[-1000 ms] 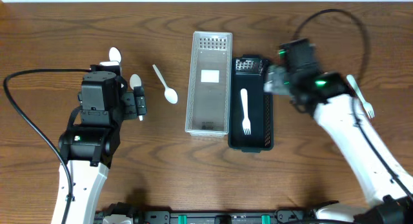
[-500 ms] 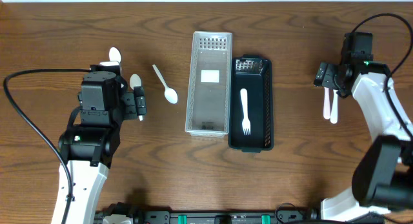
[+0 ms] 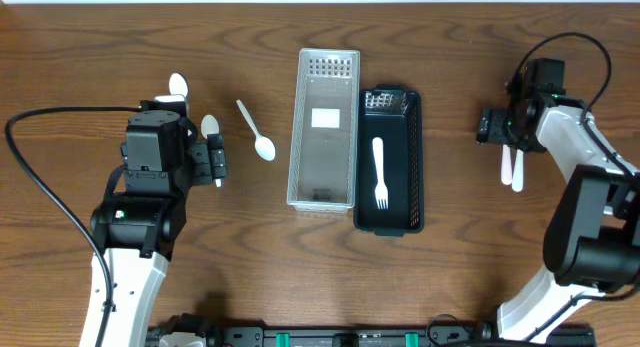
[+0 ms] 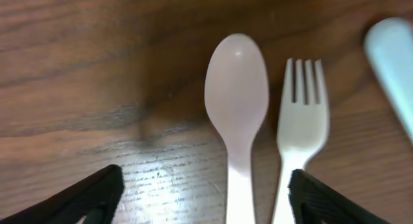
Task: Pack container
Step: 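Return right gripper to the utensils and grasp a white spoon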
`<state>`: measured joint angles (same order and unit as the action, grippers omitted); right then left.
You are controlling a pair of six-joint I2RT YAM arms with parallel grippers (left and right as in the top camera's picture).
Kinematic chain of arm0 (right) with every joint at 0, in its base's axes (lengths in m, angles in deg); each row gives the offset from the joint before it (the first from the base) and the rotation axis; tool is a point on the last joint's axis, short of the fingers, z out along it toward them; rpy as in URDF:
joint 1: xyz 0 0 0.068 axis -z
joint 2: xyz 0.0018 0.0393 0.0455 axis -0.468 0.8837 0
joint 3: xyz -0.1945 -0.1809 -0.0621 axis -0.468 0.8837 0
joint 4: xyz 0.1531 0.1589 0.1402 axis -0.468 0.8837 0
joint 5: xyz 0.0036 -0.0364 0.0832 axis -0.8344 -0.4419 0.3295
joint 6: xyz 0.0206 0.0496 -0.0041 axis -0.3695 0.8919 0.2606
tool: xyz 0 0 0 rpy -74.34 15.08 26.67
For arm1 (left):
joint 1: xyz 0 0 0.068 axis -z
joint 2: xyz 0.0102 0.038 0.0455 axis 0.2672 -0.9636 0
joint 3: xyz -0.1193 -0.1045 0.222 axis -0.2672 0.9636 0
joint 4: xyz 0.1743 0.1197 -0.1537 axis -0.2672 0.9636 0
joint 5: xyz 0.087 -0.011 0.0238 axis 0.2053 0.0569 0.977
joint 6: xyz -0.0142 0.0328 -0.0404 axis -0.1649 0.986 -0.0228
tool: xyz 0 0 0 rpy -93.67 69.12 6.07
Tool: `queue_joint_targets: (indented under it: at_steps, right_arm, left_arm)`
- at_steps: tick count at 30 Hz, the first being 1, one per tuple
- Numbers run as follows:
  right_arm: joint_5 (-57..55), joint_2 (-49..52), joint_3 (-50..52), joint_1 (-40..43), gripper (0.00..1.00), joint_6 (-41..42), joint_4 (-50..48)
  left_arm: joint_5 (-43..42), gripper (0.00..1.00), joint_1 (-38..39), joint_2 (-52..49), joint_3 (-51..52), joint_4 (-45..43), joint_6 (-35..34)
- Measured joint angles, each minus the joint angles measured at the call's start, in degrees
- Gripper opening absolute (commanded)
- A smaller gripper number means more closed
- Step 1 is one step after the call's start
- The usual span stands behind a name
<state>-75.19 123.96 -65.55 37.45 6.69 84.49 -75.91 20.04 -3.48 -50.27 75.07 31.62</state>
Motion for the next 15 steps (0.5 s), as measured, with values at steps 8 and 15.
queue_joint_targets:
  at_steps: [8,15]
  right_arm:
    - [1.1,3.1,0.0,0.0,0.62,0.3,0.0]
    - [1.3,3.7,-0.1,0.0,0.39,0.9,-0.3]
  left_arm:
    - [0.0,0.98,0.0,0.0,0.0,0.0,0.0]
    - [0.0,0.98,0.0,0.0,0.0,0.0,0.0]
